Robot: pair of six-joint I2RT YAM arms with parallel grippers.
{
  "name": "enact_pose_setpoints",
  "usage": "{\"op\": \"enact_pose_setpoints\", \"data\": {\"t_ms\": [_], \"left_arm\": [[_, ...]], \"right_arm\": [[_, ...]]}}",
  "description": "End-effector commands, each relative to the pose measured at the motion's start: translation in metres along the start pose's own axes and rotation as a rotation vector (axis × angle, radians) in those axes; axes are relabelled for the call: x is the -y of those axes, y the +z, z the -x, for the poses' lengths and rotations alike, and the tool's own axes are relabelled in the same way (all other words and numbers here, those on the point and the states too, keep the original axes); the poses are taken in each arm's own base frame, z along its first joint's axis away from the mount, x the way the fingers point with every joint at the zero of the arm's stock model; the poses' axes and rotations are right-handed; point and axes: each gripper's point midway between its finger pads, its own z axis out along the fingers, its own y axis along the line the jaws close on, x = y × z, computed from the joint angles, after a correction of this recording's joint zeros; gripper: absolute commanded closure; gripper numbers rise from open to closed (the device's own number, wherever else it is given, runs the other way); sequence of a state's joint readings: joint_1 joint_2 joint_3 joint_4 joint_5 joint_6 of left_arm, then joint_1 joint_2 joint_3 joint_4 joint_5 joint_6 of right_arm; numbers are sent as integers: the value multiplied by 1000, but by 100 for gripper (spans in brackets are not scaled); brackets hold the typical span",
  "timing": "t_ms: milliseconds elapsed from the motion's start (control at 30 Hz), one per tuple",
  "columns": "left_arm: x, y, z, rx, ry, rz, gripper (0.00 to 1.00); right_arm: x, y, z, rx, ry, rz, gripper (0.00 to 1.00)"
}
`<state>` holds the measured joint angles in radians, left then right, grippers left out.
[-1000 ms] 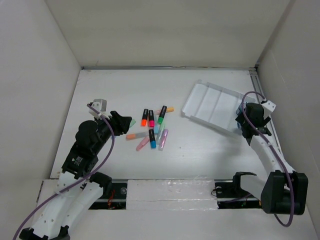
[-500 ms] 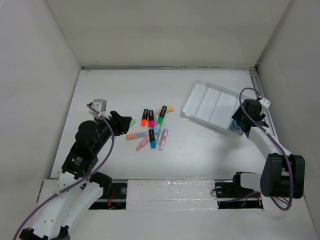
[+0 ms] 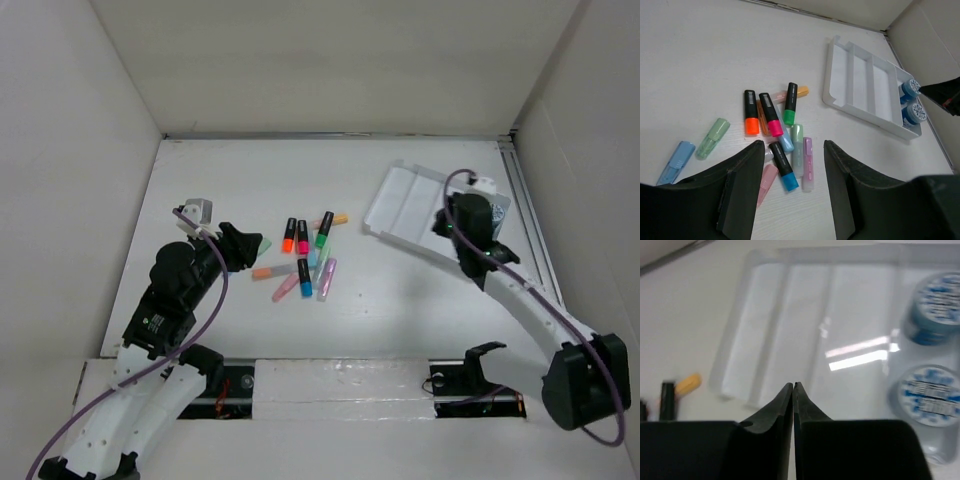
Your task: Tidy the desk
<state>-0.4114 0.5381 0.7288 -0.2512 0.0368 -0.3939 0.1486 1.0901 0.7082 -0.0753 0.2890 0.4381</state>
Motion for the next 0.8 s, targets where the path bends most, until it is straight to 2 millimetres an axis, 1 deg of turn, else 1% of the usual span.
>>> {"op": "enact_pose_setpoints", "data": {"t_ms": [0,33,67,100,133,167,200,233,267,300,333,367,433,467,500,533,567,633,667,700,767], "left_arm": [[4,-1,9,39,0,-16,55],[4,-1,10,40,0,-14,63],[5,0,9,37,0,-16,69],[4,0,9,37,2,-14,76],[4,0,9,39,2,-13,87],[4,0,9,36,2,-12,89],[3,1,9,36,1,-7,91],[3,1,9,36,1,-7,91],[2,0,9,36,1,-5,91],[3,0,10,39,1,-5,90],[2,0,9,38,1,-5,88],[2,0,9,36,1,-4,87],[3,0,9,36,2,-9,84],[3,0,9,36,2,-9,84],[4,1,8,31,3,-11,84],[4,1,8,30,5,-13,84],[4,1,8,30,5,-13,84],[4,1,8,32,5,-13,84],[4,1,8,30,5,-13,84],[4,1,8,29,5,-12,84],[4,1,7,27,5,-13,84]], "right_arm": [[-136,-29,-42,-85,-114,415,94],[-164,-35,-44,-113,-146,444,98],[-178,-36,-59,-150,-201,427,100],[-193,-30,-89,-214,-267,414,100],[-233,-50,-96,-214,-309,490,97],[-246,-53,-104,-209,-335,495,76],[-259,-55,-114,-216,-357,512,64],[-271,-52,-135,-239,-387,527,55],[-285,-52,-134,-241,-374,554,44],[-290,-47,-139,-249,-373,557,41],[-293,-39,-152,-266,-377,548,40],[-298,-32,-147,-257,-363,546,40],[-298,-19,-148,-267,-340,523,40],[-294,-4,-151,-282,-329,502,41],[-293,2,-154,-295,-318,495,42],[-293,7,-155,-305,-296,490,42],[-293,12,-168,-334,-300,489,43],[-291,25,-169,-340,-279,471,44],[-292,27,-172,-348,-276,470,44],[-288,35,-179,-365,-275,457,44],[-293,37,-184,-375,-265,472,44]]}}
